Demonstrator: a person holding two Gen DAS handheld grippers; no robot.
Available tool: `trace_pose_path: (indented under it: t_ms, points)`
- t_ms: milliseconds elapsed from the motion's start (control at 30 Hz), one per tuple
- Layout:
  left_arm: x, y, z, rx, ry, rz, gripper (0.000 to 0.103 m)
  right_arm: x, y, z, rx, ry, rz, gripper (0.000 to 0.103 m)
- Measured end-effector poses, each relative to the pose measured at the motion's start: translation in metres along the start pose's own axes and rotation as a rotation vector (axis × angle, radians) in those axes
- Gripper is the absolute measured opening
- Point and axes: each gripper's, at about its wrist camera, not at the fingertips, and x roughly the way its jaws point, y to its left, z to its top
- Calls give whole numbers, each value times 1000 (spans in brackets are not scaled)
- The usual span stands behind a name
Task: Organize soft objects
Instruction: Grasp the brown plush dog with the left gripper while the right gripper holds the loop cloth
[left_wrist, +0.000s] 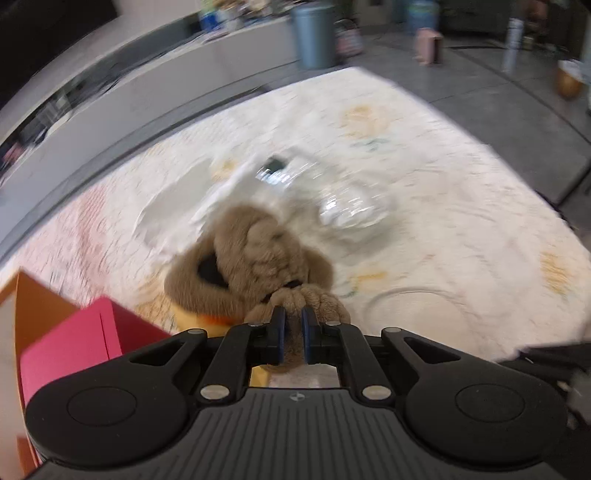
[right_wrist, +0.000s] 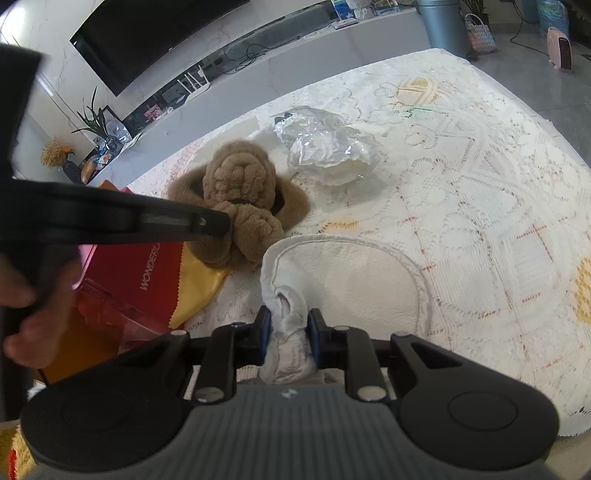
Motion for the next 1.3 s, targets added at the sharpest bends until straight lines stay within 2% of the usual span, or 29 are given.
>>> trace_pose_path:
  t_ms: [67,100,233,300,333,367,467,533,567,633,700,833,933,1067,1167,1233,1267,1300]
  points:
    - [-9,0,-1,7,-16,-10,6,1,0,0,1,2,1,19]
    - [-11,0,-2,8,-16,-16,0,0,0,0,4,2,2,19]
    - [-26,0,-9,-4,-27,-61,0,-1,-3,1,20,4,8,19]
    - [-27,-5,-14,28,-13,-74,2,-2,-3,1,21,2,7,19]
    - [-24,-9,-16,44,-5,-67,8,-3,-3,1,20,1,6,19]
    - [-21,-11,-17,45,-3,-49,10,-3,-2,1,18,1,5,19]
    - [-8,-8,-16,-3,-13,23,20,-3,0,0,12,3,4,20]
    - [3,-6,-11,-25,-9,33,41,-3,-1,-1,16,3,7,20]
    - [7,-5,-9,-40,-7,25,46,-3,-2,-1,20,4,11,20]
    - [15,-2,-5,-80,13,-12,67,-3,-3,0,25,3,11,20]
    - [25,-1,-3,-115,44,-33,73,-2,-4,0,29,5,13,20]
    - [44,-11,-3,-48,34,51,88,1,-3,0,21,18,14,20]
    - [58,-15,-5,-26,40,104,89,2,-2,0,13,24,13,20]
    - [68,-28,-7,63,33,156,94,4,-2,1,15,28,10,20]
    - [67,-23,-9,26,25,122,84,6,-1,1,16,28,10,20]
    - [63,-17,-9,0,17,113,65,6,-1,1,18,25,13,20]
    - [60,-13,-9,-5,14,108,62,6,-1,1,19,24,14,20]
    - [58,-8,-9,-17,15,94,55,6,-1,1,20,23,14,20]
